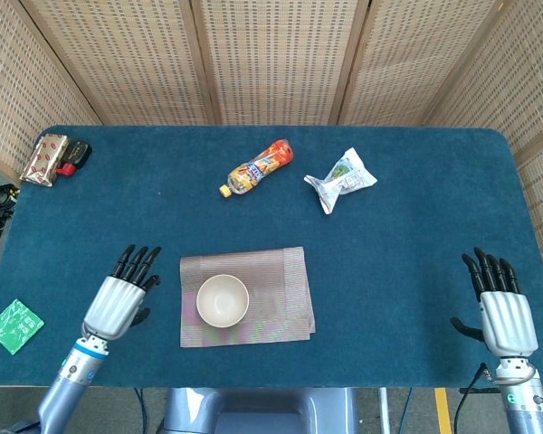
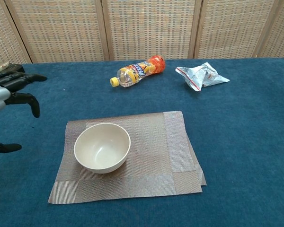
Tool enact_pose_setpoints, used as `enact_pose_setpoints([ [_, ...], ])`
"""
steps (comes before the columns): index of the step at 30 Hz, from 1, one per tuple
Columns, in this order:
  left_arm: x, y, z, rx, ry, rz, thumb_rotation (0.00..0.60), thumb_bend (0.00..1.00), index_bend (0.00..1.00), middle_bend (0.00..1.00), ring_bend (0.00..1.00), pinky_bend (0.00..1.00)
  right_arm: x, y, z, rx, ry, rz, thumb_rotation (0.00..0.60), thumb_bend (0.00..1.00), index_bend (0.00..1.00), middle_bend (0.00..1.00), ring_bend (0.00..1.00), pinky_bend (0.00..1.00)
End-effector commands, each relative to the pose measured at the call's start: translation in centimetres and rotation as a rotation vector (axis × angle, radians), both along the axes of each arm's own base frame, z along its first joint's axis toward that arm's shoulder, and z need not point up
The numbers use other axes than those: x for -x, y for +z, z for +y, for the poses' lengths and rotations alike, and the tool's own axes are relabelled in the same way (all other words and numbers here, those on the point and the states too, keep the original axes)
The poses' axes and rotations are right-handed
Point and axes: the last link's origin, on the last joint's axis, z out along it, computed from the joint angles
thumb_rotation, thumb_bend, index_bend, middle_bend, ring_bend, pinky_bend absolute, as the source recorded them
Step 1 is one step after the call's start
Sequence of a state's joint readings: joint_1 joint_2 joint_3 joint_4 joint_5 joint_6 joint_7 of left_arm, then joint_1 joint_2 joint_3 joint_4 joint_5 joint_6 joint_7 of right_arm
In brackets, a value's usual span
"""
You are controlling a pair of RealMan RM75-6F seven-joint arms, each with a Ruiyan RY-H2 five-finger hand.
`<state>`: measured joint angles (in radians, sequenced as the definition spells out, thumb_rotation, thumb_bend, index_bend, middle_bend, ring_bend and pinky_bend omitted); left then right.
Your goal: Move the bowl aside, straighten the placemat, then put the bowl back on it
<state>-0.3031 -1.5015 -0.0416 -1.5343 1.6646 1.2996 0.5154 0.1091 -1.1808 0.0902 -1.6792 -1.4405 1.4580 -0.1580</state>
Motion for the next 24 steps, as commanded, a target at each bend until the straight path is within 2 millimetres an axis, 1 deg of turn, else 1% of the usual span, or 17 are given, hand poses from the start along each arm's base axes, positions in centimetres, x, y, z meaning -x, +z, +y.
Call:
enact_pose_setpoints([
  [1,-1.0,-1.8,0.2,0.035,-0.029,0.022,0.6,0.1,0.41,0.0,0.0,0.0,0.0,0.1,0.0,-0.001,0.0,-0.003,0.6,0.16,0.0,0.0,0.0,0.0],
  [6,-2.3,-3.8,0.5,0.068,-0.051,0.035,0.6,0.1,0.41,0.0,0.0,0.0,0.0,0.3,0.0,0.002,0.001,-0.013,0.6,0.16,0.0,0.0,0.0,0.0],
  [15,-5.0,-6.8,0.6,0.114,-0.119,0.062,0.6,0.11,0.45,0.0,0.0,0.0,0.1,0.6,0.0,0.005,-0.001,-0.026,0.6,0.16,0.0,0.0,0.0,0.0],
  [21,-5.9,-8.5,0.7,0.141,-0.116,0.069,0.6,0.12,0.48,0.0,0.0,0.0,0.1,0.7,-0.1,0.001,-0.001,-0.029,0.6,0.16,0.0,0.0,0.0,0.0],
  [24,-5.9,-8.9,0.8,0.143,-0.112,0.076,0.6,0.12,0.5,0.0,0.0,0.0,0.1,0.7,0.0,0.001,0.0,-0.029,0.6,0.16,0.0,0.0,0.0,0.0],
])
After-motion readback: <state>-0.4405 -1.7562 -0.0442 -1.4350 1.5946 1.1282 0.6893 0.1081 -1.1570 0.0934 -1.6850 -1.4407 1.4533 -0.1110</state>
